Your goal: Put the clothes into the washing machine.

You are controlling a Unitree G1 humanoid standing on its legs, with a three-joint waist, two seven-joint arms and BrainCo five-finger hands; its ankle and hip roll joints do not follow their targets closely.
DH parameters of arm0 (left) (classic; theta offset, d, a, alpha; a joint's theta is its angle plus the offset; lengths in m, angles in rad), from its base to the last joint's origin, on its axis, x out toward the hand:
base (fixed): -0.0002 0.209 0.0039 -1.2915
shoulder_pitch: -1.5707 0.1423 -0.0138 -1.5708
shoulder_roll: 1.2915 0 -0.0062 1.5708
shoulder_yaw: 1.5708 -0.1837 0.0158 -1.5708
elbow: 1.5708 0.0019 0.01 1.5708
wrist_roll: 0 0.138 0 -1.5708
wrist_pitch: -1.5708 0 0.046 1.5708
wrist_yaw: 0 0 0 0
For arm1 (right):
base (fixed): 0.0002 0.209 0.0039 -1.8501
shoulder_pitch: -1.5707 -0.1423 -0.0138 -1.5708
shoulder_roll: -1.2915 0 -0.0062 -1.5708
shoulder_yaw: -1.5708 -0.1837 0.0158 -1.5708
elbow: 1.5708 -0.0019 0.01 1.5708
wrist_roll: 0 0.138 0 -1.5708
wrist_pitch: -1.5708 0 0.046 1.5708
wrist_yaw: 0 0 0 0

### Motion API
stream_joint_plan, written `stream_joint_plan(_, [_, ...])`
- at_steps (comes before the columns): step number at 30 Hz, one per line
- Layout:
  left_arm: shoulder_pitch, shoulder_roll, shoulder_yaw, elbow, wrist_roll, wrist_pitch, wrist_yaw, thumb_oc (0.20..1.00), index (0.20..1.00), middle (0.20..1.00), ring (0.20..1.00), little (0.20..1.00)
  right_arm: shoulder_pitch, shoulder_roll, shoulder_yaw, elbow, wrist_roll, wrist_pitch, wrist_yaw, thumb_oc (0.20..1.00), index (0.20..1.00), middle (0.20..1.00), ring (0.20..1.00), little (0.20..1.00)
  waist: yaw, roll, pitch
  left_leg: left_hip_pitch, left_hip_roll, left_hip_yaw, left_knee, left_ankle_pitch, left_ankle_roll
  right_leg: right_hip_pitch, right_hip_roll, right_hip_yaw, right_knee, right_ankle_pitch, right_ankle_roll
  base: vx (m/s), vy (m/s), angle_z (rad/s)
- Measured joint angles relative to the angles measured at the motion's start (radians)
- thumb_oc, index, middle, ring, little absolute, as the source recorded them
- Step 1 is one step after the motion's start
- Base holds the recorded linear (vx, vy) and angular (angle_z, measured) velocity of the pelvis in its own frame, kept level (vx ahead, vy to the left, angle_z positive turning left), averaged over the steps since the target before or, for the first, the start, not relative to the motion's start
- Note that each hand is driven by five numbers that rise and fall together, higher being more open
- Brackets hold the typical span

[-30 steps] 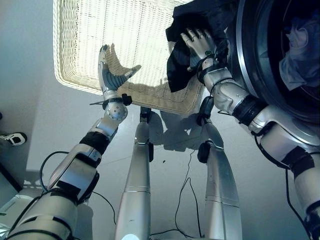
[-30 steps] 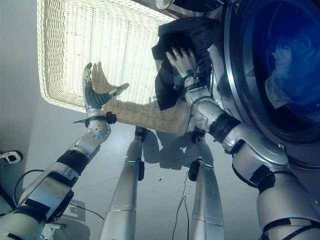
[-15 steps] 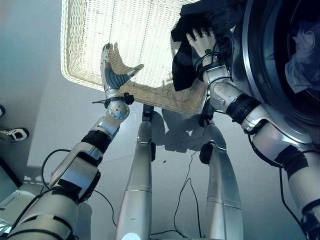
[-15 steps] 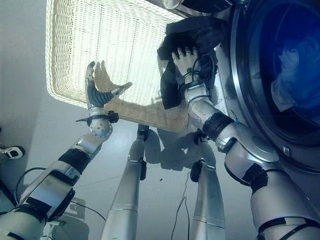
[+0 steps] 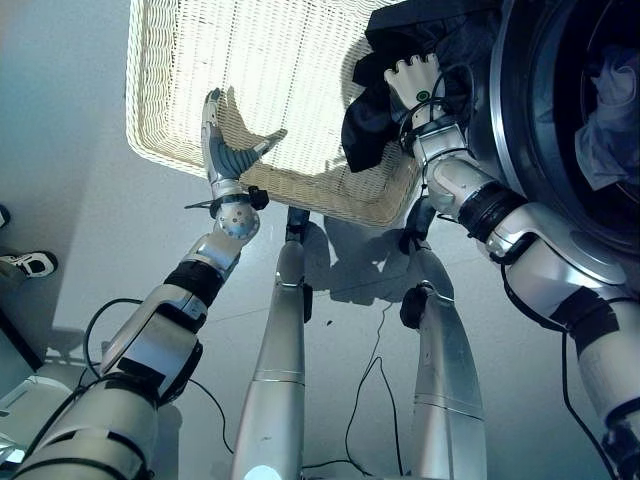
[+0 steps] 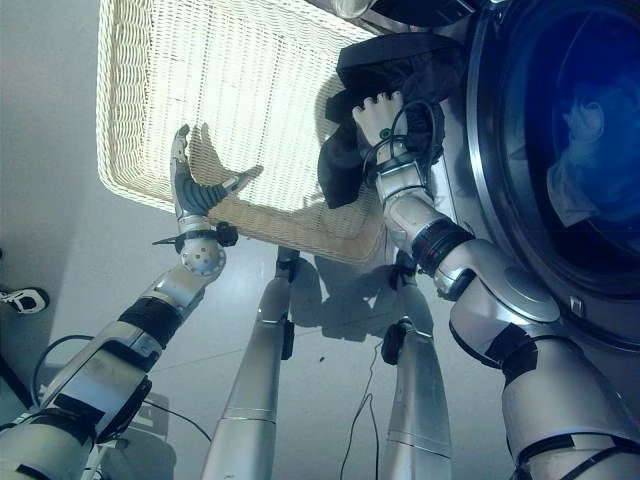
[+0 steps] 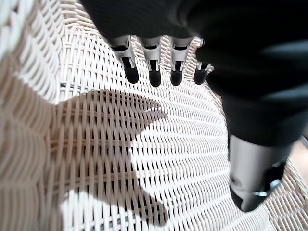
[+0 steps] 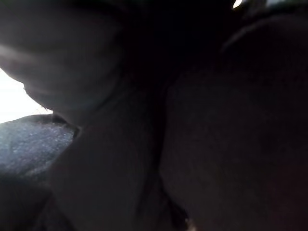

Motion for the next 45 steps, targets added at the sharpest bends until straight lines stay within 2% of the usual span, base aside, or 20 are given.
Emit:
stream_joint_plan(3, [0.003, 0.0, -0.006, 0.0, 0.0, 0.0, 0.002, 1.0, 1.0, 1.0, 1.0, 1.0, 0.005, -0.003, -0.002, -0.003, 0.066, -0.006, -0.039, 0.2, 0.2, 0.2, 0.2, 0.2, -0.001, 0.0, 0.0, 0.0, 0.0, 0.0, 0.0, 0.0, 0.0, 0.0, 0.0, 0.0, 0.0, 0.0, 0.0, 0.0, 0.0, 0.0])
stream_joint_plan(6, [0.003, -0.002, -0.01, 0.0, 0.0, 0.0, 0.009, 1.0, 1.0, 1.0, 1.0, 1.0, 0.011, -0.008, -0.034, -0.021, 0.233, -0.027, -0.1, 0.2, 0.2, 0.2, 0.2, 0.2, -0.002, 0.0, 0.0, -0.001, 0.0, 0.0, 0.0, 0.0, 0.0, -0.001, 0.0, 0.0, 0.0, 0.0, 0.0, 0.0, 0.0, 0.0])
stream_joint_plan(8, [0.005, -0.002, -0.01, 0.0, 0.0, 0.0, 0.009, 1.0, 1.0, 1.0, 1.0, 1.0, 0.042, -0.011, -0.144, -0.076, 0.454, -0.067, -0.163, 0.2, 0.2, 0.2, 0.2, 0.2, -0.005, 0.0, 0.0, -0.002, 0.0, 0.0, 0.0, 0.0, 0.0, -0.003, 0.0, 0.0, 0.0, 0.0, 0.0, 0.0, 0.0, 0.0])
stream_joint_plan(10, [0.007, -0.003, -0.009, -0.001, 0.001, 0.0, 0.009, 1.0, 1.0, 1.0, 1.0, 1.0, 0.061, -0.022, -0.193, -0.117, 0.577, -0.095, -0.188, 0.2, 0.2, 0.2, 0.2, 0.2, -0.007, 0.0, 0.0, -0.003, -0.001, 0.0, 0.0, 0.0, 0.0, -0.004, 0.0, 0.0, 0.0, 0.0, 0.0, 0.0, 0.037, 0.0])
stream_joint_plan(11, [0.007, -0.003, -0.009, -0.001, 0.001, 0.0, 0.009, 1.0, 1.0, 1.0, 1.0, 1.0, 0.061, -0.022, -0.193, -0.117, 0.577, -0.095, -0.188, 0.2, 0.2, 0.2, 0.2, 0.2, -0.007, 0.0, 0.0, -0.003, -0.001, 0.0, 0.0, 0.0, 0.0, -0.004, 0.0, 0.0, 0.0, 0.0, 0.0, 0.0, 0.058, 0.01])
stream_joint_plan(12, [0.024, -0.002, 0.019, -0.018, 0.004, 0.0, 0.009, 1.0, 1.0, 1.0, 1.0, 1.0, 0.135, -0.034, -0.327, -0.226, 0.753, -0.154, -0.201, 0.2, 0.2, 0.2, 0.2, 0.2, -0.013, 0.0, 0.0, -0.005, -0.002, 0.0, 0.0, 0.0, 0.0, -0.008, -0.002, 0.0, 0.002, -0.001, 0.0, 0.0, 0.04, 0.0])
stream_joint_plan(13, [0.034, -0.001, 0.031, -0.023, 0.003, 0.0, 0.01, 1.0, 1.0, 1.0, 1.0, 1.0, 0.151, -0.031, -0.371, -0.251, 0.799, -0.181, -0.202, 0.2, 0.2, 0.2, 0.2, 0.2, -0.016, 0.0, 0.0, -0.006, -0.002, 0.001, 0.0, -0.001, 0.0, -0.01, -0.002, 0.001, 0.002, -0.001, 0.0, 0.01, 0.057, 0.0])
stream_joint_plan(14, [0.042, 0.002, 0.038, -0.029, 0.003, 0.0, 0.011, 1.0, 1.0, 1.0, 1.0, 1.0, 0.177, -0.033, -0.402, -0.274, 0.901, -0.22, -0.194, 0.2, 0.2, 0.2, 0.2, 0.2, -0.019, 0.0, 0.0, -0.007, -0.003, 0.002, 0.0, -0.001, 0.0, -0.012, -0.002, 0.004, 0.002, -0.001, 0.0, 0.0, 0.062, -0.03])
stream_joint_plan(15, [0.063, 0.009, 0.052, -0.039, 0.004, 0.0, 0.01, 1.0, 1.0, 1.0, 1.0, 1.0, 0.231, -0.029, -0.47, -0.328, 1.093, -0.309, -0.156, 0.2, 0.2, 0.2, 0.2, 0.2, -0.032, 0.0, 0.0, -0.008, -0.005, 0.007, 0.0, -0.001, 0.0, -0.017, -0.002, 0.01, 0.003, -0.001, -0.001, 0.0, 0.067, -0.04])
stream_joint_plan(16, [0.071, 0.009, 0.062, -0.039, 0.003, 0.0, 0.011, 1.0, 1.0, 1.0, 1.0, 1.0, 0.259, -0.019, -0.51, -0.355, 1.173, -0.35, -0.125, 0.2, 0.2, 0.2, 0.2, 0.2, -0.039, 0.0, 0.0, -0.008, -0.005, 0.008, 0.0, -0.002, 0.001, -0.018, -0.002, 0.012, 0.002, 0.0, -0.001, 0.0, 0.074, -0.05])
stream_joint_plan(18, [0.076, 0.01, 0.061, -0.039, 0.003, 0.0, 0.011, 1.0, 1.0, 1.0, 1.0, 1.0, 0.295, -0.018, -0.54, -0.386, 1.259, -0.397, -0.086, 0.2, 0.2, 0.2, 0.2, 0.2, -0.048, 0.0, 0.0, -0.007, -0.005, 0.011, 0.001, -0.003, 0.001, -0.018, -0.002, 0.013, 0.002, 0.0, -0.001, 0.0, 0.04, -0.02])
stream_joint_plan(22, [0.094, 0.007, 0.061, -0.052, 0.004, 0.001, 0.023, 1.0, 1.0, 1.0, 1.0, 1.0, 0.409, -0.012, -0.589, -0.456, 1.526, -0.504, 0.059, 0.2, 0.2, 0.2, 0.2, 0.2, -0.078, 0.0, 0.0, -0.007, -0.004, 0.022, 0.008, -0.009, 0.003, -0.02, -0.001, 0.02, 0.002, 0.001, -0.001, 0.0, 0.029, -0.03])
stream_joint_plan(28, [0.097, 0.006, 0.063, -0.065, 0.003, 0.002, 0.031, 1.0, 1.0, 1.0, 1.0, 1.0, 0.478, -0.006, -0.615, -0.464, 1.73, -0.577, 0.198, 0.2, 0.2, 0.2, 0.2, 0.2, -0.092, 0.0, 0.0, -0.006, 0.0, 0.038, 0.021, -0.023, 0.005, -0.023, 0.006, 0.037, 0.001, 0.001, -0.001, -0.01, 0.011, -0.06])
stream_joint_plan(32, [0.102, 0.009, 0.063, -0.065, -0.006, -0.001, 0.031, 1.0, 1.0, 1.0, 1.0, 1.0, 0.497, -0.002, -0.689, -0.464, 1.865, -0.685, 0.265, 0.2, 0.2, 0.2, 0.2, 0.2, -0.091, -0.001, 0.0, -0.007, 0.0, 0.039, 0.02, -0.025, 0.005, -0.024, 0.006, 0.039, -0.002, 0.001, -0.001, 0.0, 0.0, 0.0])
stream_joint_plan(34, [0.104, 0.011, 0.063, -0.065, -0.012, -0.001, 0.031, 1.0, 1.0, 1.0, 1.0, 1.0, 0.497, 0.001, -0.713, -0.464, 1.883, -0.704, 0.27, 0.2, 0.2, 0.2, 0.2, 0.2, -0.091, -0.001, 0.001, -0.007, 0.0, 0.04, 0.02, -0.025, 0.005, -0.024, 0.006, 0.039, -0.002, 0.001, -0.001, 0.0, 0.0, 0.0])
stream_joint_plan(38, [0.147, 0.024, 0.087, -0.049, -0.016, -0.017, 0.032, 1.0, 1.0, 1.0, 1.0, 1.0, 0.496, 0.0, -0.827, -0.491, 1.983, -0.802, 0.285, 0.2, 0.2, 0.2, 0.2, 0.2, -0.114, -0.001, 0.001, -0.007, 0.0, 0.046, 0.02, -0.027, 0.009, -0.02, 0.007, 0.043, -0.014, 0.008, -0.003, 0.0, 0.0, 0.0])
stream_joint_plan(43, [0.153, 0.029, 0.099, -0.013, -0.025, -0.046, 0.031, 1.0, 1.0, 1.0, 1.0, 1.0, 0.495, -0.028, -0.902, -0.476, 2.059, -0.843, 0.258, 0.2, 0.2, 0.2, 0.2, 0.2, -0.127, -0.001, 0.001, -0.006, 0.003, 0.048, 0.021, -0.028, 0.01, -0.02, 0.01, 0.044, -0.017, 0.011, -0.005, 0.0, -0.001, -0.01])
stream_joint_plan(45, [0.154, 0.041, 0.098, 0.007, -0.03, -0.056, 0.029, 1.0, 1.0, 1.0, 1.0, 1.0, 0.483, -0.045, -0.923, -0.388, 2.114, -0.854, 0.247, 0.2, 0.2, 0.2, 0.2, 0.2, -0.137, -0.001, 0.001, -0.005, 0.005, 0.048, 0.025, -0.029, 0.008, -0.016, 0.012, 0.044, -0.017, 0.012, -0.007, 0.0, 0.0, 0.0])
